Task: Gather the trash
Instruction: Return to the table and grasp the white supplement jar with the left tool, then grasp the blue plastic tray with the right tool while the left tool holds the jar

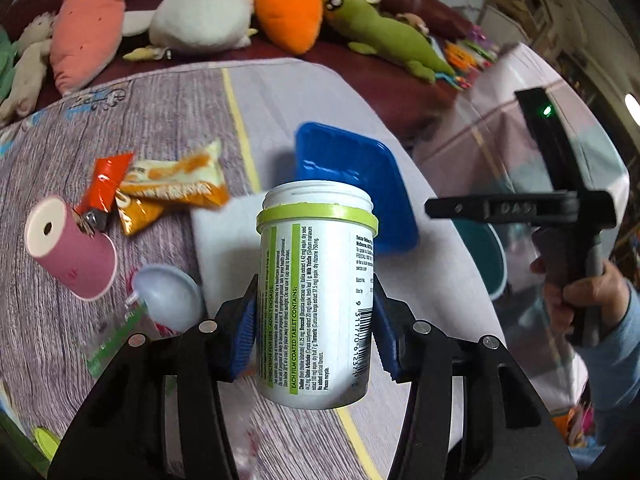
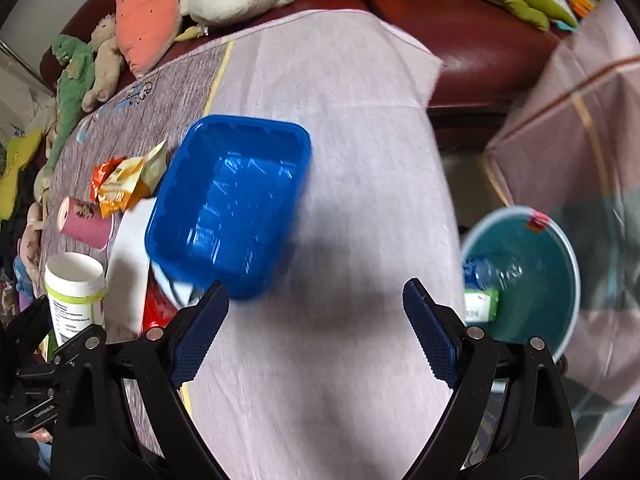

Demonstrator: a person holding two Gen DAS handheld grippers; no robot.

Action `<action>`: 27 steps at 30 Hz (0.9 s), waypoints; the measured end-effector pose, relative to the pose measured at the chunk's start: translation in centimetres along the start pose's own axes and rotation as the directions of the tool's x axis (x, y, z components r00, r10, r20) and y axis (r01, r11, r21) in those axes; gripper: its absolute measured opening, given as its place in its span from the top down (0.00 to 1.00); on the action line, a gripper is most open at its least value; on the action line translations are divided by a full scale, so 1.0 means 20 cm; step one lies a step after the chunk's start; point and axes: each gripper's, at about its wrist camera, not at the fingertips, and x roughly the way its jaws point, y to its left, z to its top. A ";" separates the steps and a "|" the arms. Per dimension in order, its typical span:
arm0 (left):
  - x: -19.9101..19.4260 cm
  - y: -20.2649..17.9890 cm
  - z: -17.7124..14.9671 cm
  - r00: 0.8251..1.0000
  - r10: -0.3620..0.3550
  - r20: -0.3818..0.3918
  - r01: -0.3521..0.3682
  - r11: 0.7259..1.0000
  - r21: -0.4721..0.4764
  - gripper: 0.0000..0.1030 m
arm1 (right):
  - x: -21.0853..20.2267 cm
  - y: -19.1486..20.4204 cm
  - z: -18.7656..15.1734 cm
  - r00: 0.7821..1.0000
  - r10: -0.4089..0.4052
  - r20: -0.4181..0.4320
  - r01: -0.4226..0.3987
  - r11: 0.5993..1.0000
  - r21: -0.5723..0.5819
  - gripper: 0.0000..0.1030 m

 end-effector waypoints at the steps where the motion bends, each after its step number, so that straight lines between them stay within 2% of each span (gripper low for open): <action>1: 0.00 0.01 0.01 1.000 0.002 0.002 -0.002 1.000 -0.007 0.50 | 0.03 0.01 0.03 1.000 0.001 -0.005 -0.001 1.000 -0.004 0.18; 2: 0.01 0.02 0.03 1.000 0.002 0.004 -0.002 1.000 -0.011 0.50 | 0.07 0.03 0.06 1.000 0.004 -0.016 -0.004 1.000 -0.008 0.20; 4: 0.02 0.04 0.05 1.000 0.009 0.005 -0.009 1.000 -0.022 0.50 | 0.14 0.04 0.10 0.999 0.013 -0.032 -0.014 1.000 -0.006 0.36; 8: 0.05 0.05 0.08 1.000 0.018 -0.003 -0.018 0.999 -0.031 0.50 | 0.27 0.06 0.17 0.998 0.027 -0.064 -0.027 1.000 0.002 0.45; 9: 0.06 0.05 0.07 1.000 0.020 -0.005 -0.020 0.999 -0.033 0.50 | 0.31 0.06 0.19 0.997 0.031 -0.070 -0.031 1.000 0.002 0.51; 10: 0.07 0.04 0.08 1.000 0.019 -0.007 -0.020 0.999 -0.035 0.50 | 0.33 0.06 0.19 0.997 0.037 -0.075 -0.037 0.999 0.001 0.68; 11: 0.07 0.04 0.08 1.000 0.018 -0.009 -0.018 0.999 -0.035 0.50 | 0.35 0.06 0.19 0.996 0.039 -0.079 -0.039 0.999 -0.006 0.82; 12: 0.08 0.03 0.08 1.000 0.017 -0.011 -0.017 0.999 -0.033 0.50 | 0.36 0.06 0.19 0.996 0.039 -0.078 -0.040 0.999 -0.012 0.90; 17: 0.12 -0.06 0.11 1.000 0.008 -0.017 -0.008 1.000 0.000 0.50 | 0.26 0.02 0.18 1.000 0.019 0.003 -0.019 0.999 -0.029 0.92; 21: 0.13 -0.16 0.14 1.000 -0.009 -0.018 0.010 0.999 0.031 0.50 | 0.16 -0.10 0.17 0.999 0.002 0.043 -0.002 1.000 -0.007 0.92; 27: 0.23 -0.44 0.17 0.998 -0.039 -0.056 0.046 0.991 0.128 0.50 | -0.08 -0.34 0.10 0.992 -0.030 0.120 0.025 0.999 0.037 0.92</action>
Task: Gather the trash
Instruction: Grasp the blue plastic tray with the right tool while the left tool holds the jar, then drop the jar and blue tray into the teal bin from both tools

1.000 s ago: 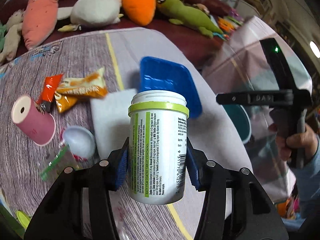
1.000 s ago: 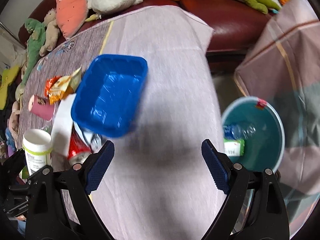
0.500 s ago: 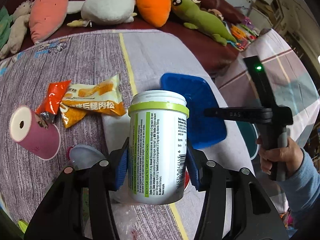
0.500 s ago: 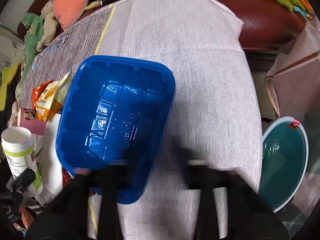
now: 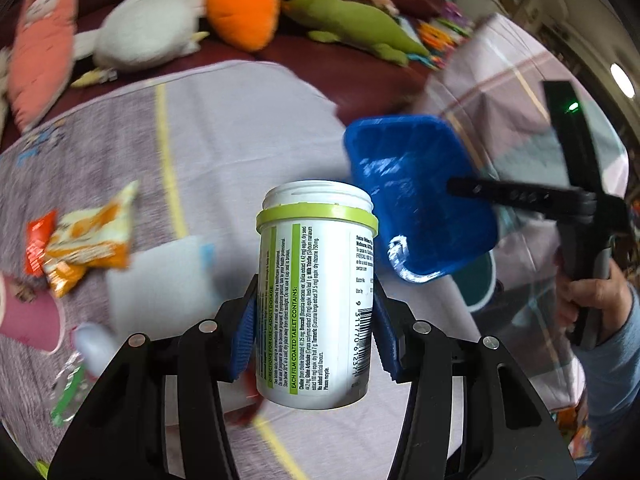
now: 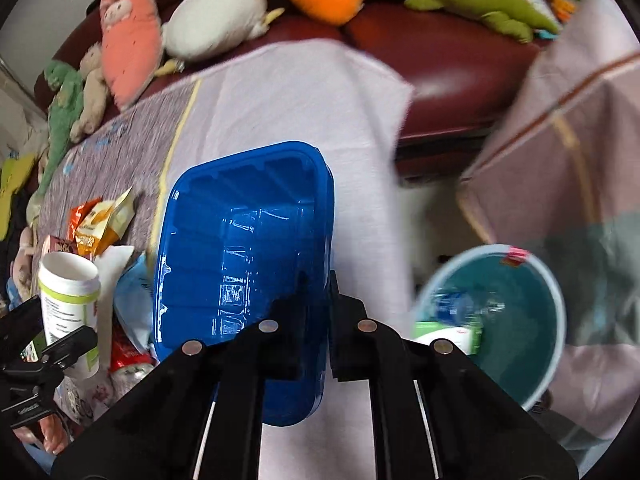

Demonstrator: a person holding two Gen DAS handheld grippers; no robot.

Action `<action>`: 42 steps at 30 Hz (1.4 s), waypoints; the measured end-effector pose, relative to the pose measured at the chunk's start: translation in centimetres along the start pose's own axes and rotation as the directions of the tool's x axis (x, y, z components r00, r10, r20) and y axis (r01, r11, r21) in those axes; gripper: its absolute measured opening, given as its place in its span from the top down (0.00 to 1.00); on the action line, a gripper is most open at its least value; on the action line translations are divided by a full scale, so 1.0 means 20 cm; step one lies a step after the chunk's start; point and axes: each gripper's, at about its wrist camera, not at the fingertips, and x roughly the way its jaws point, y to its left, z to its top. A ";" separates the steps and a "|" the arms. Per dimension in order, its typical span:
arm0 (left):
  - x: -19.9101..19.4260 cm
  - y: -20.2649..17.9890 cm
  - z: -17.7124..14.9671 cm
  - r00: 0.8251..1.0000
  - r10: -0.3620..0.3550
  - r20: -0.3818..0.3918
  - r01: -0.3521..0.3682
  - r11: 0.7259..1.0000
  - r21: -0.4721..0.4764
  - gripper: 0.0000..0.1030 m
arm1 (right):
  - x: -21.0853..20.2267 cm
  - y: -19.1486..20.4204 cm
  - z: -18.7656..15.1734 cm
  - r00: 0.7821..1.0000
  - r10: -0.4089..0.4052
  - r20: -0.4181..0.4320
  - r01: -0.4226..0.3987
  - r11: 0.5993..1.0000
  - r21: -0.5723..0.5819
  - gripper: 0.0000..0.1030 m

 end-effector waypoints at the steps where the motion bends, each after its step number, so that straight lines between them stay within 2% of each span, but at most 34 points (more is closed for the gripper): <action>1: 0.02 -0.04 0.01 1.000 -0.009 -0.007 0.010 1.000 0.014 0.50 | -0.04 -0.05 -0.01 1.000 -0.009 0.015 0.009 1.000 0.010 0.92; 6: 0.18 -0.33 0.09 0.997 -0.053 -0.062 0.060 0.992 0.112 0.50 | -0.28 -0.36 -0.10 0.992 -0.087 0.094 0.078 0.992 0.099 0.92; 12: 0.43 -0.68 0.11 0.989 -0.047 -0.142 0.080 0.969 0.233 0.50 | -0.46 -0.75 -0.25 0.973 -0.181 0.147 0.147 0.965 0.216 0.92; 15: 0.59 -0.85 0.10 0.979 -0.037 -0.200 0.091 0.958 0.271 0.50 | -0.48 -0.90 -0.32 0.971 -0.188 0.149 0.145 0.955 0.259 0.92; 21: 0.84 -1.05 0.08 0.963 -0.007 -0.271 0.092 0.949 0.302 0.49 | -0.44 -1.10 -0.41 0.970 -0.203 0.137 0.154 0.940 0.304 0.92; 23: 0.90 -1.07 0.07 0.959 0.022 -0.283 0.068 0.950 0.304 0.37 | -0.42 -1.14 -0.43 0.969 -0.211 0.131 0.163 0.938 0.307 0.92; 24: 0.92 -1.06 0.07 0.958 0.028 -0.285 0.062 0.951 0.303 0.36 | -0.41 -1.15 -0.44 0.968 -0.218 0.127 0.171 0.936 0.308 0.92; 31: 0.97 -1.02 0.05 0.952 0.039 -0.304 0.052 0.956 0.288 0.35 | -0.34 -1.25 -0.46 0.971 -0.218 0.099 0.176 0.931 0.320 0.92; 36: 0.96 -0.99 0.06 0.952 0.025 -0.306 0.060 0.962 0.265 0.34 | -0.28 -1.25 -0.46 0.974 -0.210 0.086 0.174 0.934 0.312 0.92; 40: 0.89 -0.97 0.07 0.961 0.009 -0.277 0.061 0.968 0.245 0.25 | -0.24 -1.22 -0.46 0.974 -0.214 0.071 0.185 0.939 0.289 0.92; 42: 0.86 -0.95 0.07 0.966 0.006 -0.260 0.058 0.969 0.239 0.25 | -0.22 -1.21 -0.47 0.976 -0.210 0.058 0.186 0.942 0.280 0.92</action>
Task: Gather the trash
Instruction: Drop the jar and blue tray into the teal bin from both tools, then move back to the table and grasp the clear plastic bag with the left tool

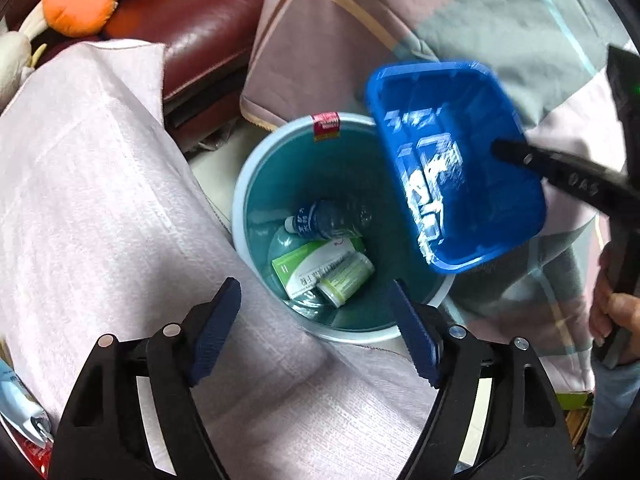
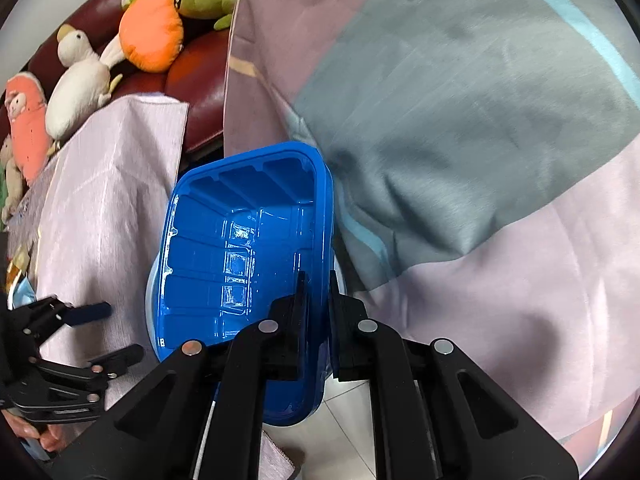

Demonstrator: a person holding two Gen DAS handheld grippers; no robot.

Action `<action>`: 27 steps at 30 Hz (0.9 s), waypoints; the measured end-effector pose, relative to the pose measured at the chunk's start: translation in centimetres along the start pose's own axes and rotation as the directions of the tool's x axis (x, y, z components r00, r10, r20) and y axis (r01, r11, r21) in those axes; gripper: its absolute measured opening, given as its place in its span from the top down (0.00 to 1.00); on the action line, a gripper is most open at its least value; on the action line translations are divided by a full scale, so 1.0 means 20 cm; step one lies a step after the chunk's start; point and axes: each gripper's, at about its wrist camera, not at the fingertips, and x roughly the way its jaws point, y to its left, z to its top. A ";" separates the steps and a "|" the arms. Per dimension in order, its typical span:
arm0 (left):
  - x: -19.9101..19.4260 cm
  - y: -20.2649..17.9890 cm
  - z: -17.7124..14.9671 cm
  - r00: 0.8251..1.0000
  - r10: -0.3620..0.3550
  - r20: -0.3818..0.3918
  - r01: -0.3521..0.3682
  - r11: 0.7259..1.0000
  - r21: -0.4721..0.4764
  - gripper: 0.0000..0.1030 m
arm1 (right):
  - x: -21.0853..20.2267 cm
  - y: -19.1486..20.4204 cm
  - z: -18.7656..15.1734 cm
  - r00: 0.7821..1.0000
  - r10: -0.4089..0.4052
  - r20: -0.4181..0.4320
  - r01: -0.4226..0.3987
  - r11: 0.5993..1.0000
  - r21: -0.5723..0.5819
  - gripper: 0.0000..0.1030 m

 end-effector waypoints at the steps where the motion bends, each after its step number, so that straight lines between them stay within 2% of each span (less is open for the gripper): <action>1: -0.01 0.00 0.00 1.000 0.000 0.006 0.000 1.000 -0.005 0.24 | 0.01 0.01 0.00 1.000 0.001 -0.006 -0.001 1.000 -0.004 0.91; 5: -0.05 0.04 0.00 1.000 0.004 0.028 -0.003 1.000 -0.026 0.23 | 0.08 0.05 -0.03 0.999 0.018 -0.046 -0.019 1.000 -0.025 0.86; 7: -0.06 0.05 -0.01 1.000 0.000 0.029 0.001 0.999 -0.032 0.23 | 0.12 0.08 -0.05 0.997 0.032 -0.074 -0.035 0.999 -0.040 0.69; 14: -0.09 0.09 -0.05 0.999 -0.012 0.034 0.014 0.999 -0.052 0.23 | 0.14 0.09 -0.07 0.996 0.008 -0.090 -0.012 0.999 -0.036 0.64; 22: -0.16 0.13 -0.10 0.998 -0.019 0.053 0.023 0.997 -0.074 0.22 | 0.08 0.11 -0.06 0.996 -0.007 -0.086 0.003 0.999 -0.036 0.32; 25: -0.21 0.16 -0.14 0.997 -0.019 0.075 0.026 0.995 -0.091 0.14 | 0.05 0.14 -0.06 0.996 0.002 -0.093 -0.006 0.999 -0.038 0.25; 27: -0.27 0.19 -0.18 0.995 -0.015 0.095 0.025 0.994 -0.102 0.14 | 0.02 0.18 -0.06 0.995 0.001 -0.096 -0.006 0.999 -0.048 0.25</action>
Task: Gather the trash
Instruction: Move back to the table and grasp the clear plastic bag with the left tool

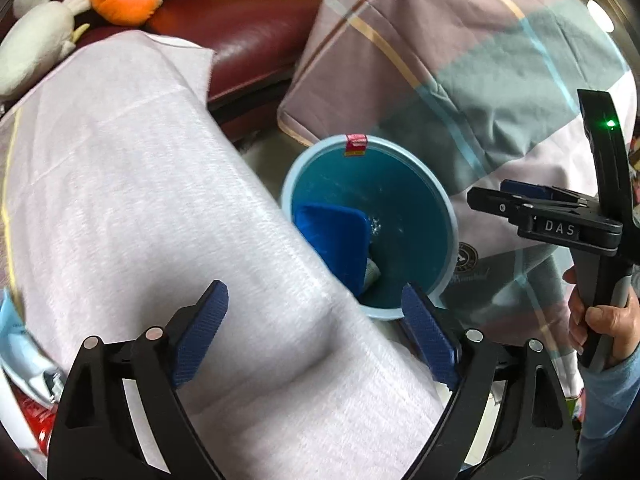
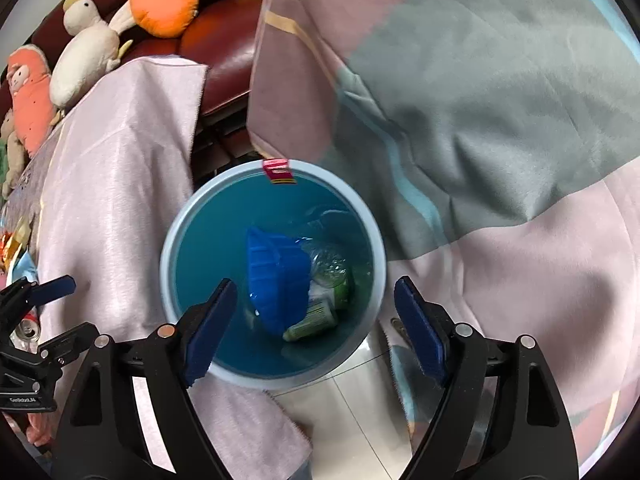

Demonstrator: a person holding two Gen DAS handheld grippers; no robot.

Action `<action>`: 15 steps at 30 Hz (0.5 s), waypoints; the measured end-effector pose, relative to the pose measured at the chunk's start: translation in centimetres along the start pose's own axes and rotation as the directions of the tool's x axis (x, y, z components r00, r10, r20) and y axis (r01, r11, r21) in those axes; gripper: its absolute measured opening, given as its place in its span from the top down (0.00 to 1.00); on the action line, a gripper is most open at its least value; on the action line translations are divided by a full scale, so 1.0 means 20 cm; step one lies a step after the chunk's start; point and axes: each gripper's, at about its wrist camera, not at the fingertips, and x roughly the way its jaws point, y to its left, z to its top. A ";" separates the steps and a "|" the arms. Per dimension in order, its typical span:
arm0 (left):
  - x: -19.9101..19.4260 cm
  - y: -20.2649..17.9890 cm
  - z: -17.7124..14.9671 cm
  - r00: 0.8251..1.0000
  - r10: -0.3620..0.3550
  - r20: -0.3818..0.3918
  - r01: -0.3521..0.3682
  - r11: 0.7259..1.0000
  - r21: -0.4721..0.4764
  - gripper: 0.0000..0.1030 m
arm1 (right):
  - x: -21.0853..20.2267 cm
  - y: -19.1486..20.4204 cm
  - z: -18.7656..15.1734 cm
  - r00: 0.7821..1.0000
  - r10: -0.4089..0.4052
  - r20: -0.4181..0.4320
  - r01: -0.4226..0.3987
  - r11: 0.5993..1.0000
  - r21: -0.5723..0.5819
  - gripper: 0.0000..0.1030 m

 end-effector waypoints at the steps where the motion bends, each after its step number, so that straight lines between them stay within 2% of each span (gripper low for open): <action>1: -0.03 0.02 -0.01 1.000 0.001 0.007 -0.001 1.000 -0.006 0.14 | -0.02 0.02 0.00 1.000 -0.002 0.002 0.002 1.000 -0.009 0.25; 7: -0.21 0.17 -0.12 0.998 0.016 0.059 -0.013 0.998 -0.062 0.14 | -0.11 0.21 -0.02 1.000 0.006 0.008 -0.006 0.998 -0.060 0.24; 15: -0.48 0.47 -0.31 0.989 0.064 0.131 -0.044 0.988 -0.149 0.13 | -0.25 0.57 -0.06 0.999 0.036 0.026 -0.031 0.986 -0.162 0.24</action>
